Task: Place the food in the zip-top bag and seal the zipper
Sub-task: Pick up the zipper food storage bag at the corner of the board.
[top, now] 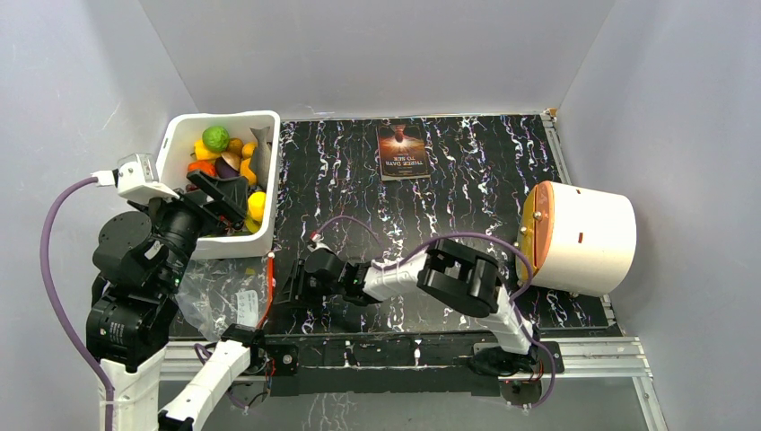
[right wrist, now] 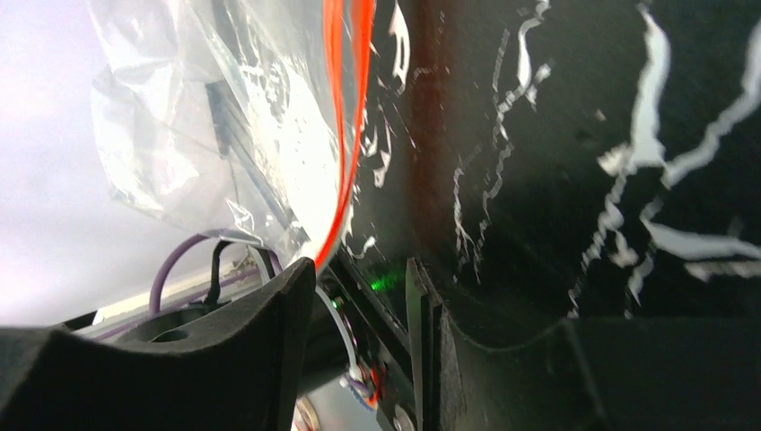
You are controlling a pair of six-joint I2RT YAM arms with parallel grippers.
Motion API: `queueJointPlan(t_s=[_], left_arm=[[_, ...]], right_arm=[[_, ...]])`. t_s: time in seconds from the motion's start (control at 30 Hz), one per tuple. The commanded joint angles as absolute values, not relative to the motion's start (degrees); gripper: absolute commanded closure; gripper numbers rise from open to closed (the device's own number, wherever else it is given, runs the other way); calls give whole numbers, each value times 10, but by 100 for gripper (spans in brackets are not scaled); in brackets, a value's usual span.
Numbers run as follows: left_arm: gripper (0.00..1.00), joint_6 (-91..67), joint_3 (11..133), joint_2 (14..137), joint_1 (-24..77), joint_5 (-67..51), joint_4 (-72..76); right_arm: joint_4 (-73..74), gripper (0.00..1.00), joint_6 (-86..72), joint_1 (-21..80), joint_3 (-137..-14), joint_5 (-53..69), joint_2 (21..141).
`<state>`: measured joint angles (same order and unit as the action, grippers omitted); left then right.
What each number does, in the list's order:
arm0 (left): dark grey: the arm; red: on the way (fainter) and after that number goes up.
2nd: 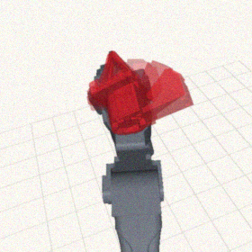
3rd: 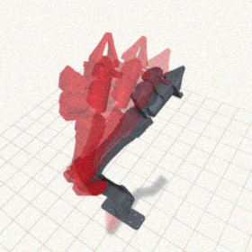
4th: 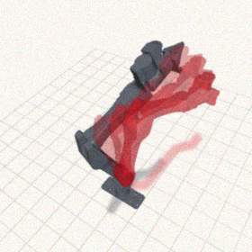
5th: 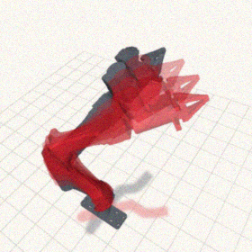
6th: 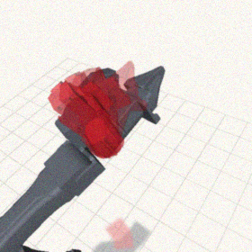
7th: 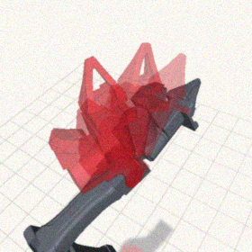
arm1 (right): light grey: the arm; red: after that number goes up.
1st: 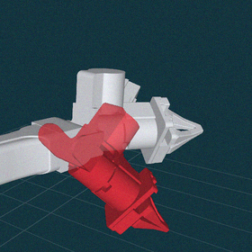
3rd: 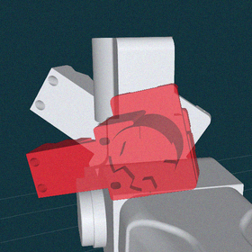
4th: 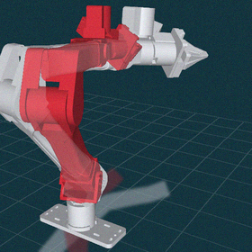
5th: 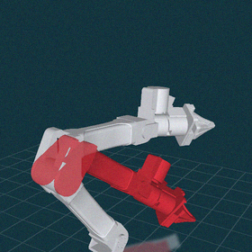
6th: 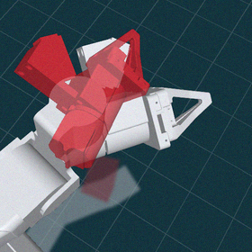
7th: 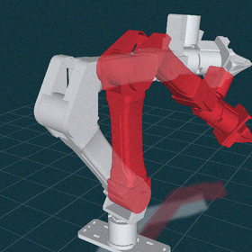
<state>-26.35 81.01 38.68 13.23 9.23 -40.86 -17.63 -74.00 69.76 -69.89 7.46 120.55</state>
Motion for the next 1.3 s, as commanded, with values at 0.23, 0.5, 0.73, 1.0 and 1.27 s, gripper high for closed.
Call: queueJointPlan(t_s=[0.23, 0.5, 0.73, 1.0, 1.27], left_arm=[[2, -260, 809, 378, 129, 88, -405], [2, -263, 802, 376, 129, 76, -403], [2, -256, 801, 378, 132, 72, -402], [2, -247, 808, 378, 138, 81, -421], [2, -264, 785, 383, 138, 52, -428]], right_arm=[[-226, 58, -759, 711, -819, 95, 1288], [-197, 61, -773, 711, -859, 103, 1321], [-205, 85, -751, 710, -848, 91, 1305], [-228, 100, -710, 704, -809, 72, 1255], [-191, 100, -681, 691, -718, 14, 1140]])
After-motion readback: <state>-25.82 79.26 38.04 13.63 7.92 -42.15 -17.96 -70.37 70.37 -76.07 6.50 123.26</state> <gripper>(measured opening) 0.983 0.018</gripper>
